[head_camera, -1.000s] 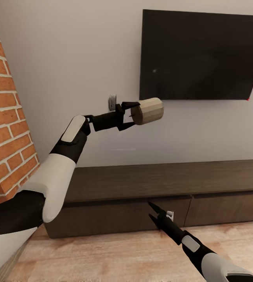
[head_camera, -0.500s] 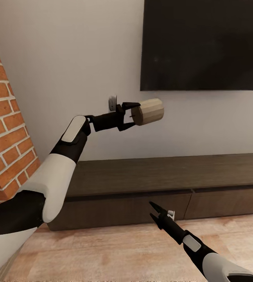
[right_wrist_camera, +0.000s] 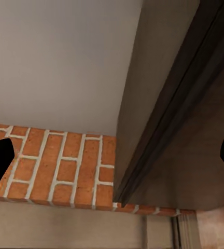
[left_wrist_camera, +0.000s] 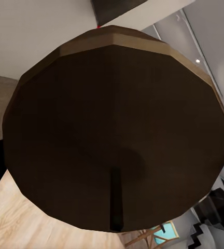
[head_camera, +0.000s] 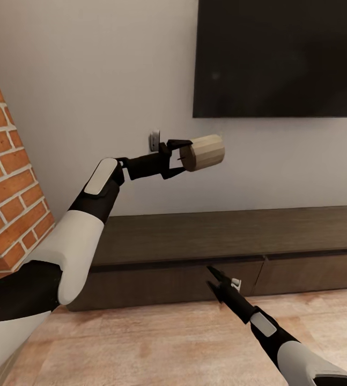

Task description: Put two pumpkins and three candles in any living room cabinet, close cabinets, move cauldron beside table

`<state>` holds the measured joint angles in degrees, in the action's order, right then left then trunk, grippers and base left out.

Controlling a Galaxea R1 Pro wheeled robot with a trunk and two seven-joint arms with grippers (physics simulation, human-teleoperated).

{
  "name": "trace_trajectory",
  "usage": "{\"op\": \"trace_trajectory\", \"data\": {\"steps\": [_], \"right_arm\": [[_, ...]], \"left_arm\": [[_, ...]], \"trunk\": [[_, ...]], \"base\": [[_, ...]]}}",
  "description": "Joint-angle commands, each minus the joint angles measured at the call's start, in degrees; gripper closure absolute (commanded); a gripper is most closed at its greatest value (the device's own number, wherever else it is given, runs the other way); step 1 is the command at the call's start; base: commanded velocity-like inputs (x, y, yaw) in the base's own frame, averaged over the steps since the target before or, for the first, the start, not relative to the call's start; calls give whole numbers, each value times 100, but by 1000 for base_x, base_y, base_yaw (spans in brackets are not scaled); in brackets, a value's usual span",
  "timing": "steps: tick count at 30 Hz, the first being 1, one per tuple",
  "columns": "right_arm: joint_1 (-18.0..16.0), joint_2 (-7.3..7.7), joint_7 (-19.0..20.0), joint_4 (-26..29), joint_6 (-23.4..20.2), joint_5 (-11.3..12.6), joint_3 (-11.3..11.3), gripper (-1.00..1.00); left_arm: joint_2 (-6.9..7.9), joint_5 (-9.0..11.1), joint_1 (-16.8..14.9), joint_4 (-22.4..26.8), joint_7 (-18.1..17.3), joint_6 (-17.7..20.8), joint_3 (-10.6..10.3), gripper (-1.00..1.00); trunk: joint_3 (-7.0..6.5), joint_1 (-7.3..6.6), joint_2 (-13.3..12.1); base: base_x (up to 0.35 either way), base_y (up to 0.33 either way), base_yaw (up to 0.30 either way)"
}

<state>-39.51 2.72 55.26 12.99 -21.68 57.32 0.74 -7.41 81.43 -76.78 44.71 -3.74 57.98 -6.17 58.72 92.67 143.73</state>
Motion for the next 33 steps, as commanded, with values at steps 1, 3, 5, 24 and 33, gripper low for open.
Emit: {"op": "trace_trajectory", "data": {"steps": [1, 3, 5, 24, 33], "right_arm": [[-3, 2, 4, -1, -55, 145, 3, -100], [-3, 23, -1, 0, -55, 287, 0, -100], [-4, 129, 5, 1, -57, 411, -3, -100], [-4, 176, 5, 1, -26, 445, -19, -100], [-4, 176, 44, 1, -63, 446, -26, -100]], "left_arm": [[4, -30, -4, 1, -43, 11, 1, 100], [5, -30, -4, 6, -44, 10, 1, 100], [5, -30, -4, 3, -32, -5, 1, 100], [-6, -39, -4, 10, -28, -24, -241, 100], [-7, -39, -4, 3, -23, -24, -569, 100]], "trunk": [[5, -1, 2], [5, -1, 2], [5, -1, 2], [5, -1, 2], [116, 12, 9]], "base": [[0, 0, 0], [0, 0, 0], [0, 0, 0], [65, 0, 0], [2, 0, 0]]}}
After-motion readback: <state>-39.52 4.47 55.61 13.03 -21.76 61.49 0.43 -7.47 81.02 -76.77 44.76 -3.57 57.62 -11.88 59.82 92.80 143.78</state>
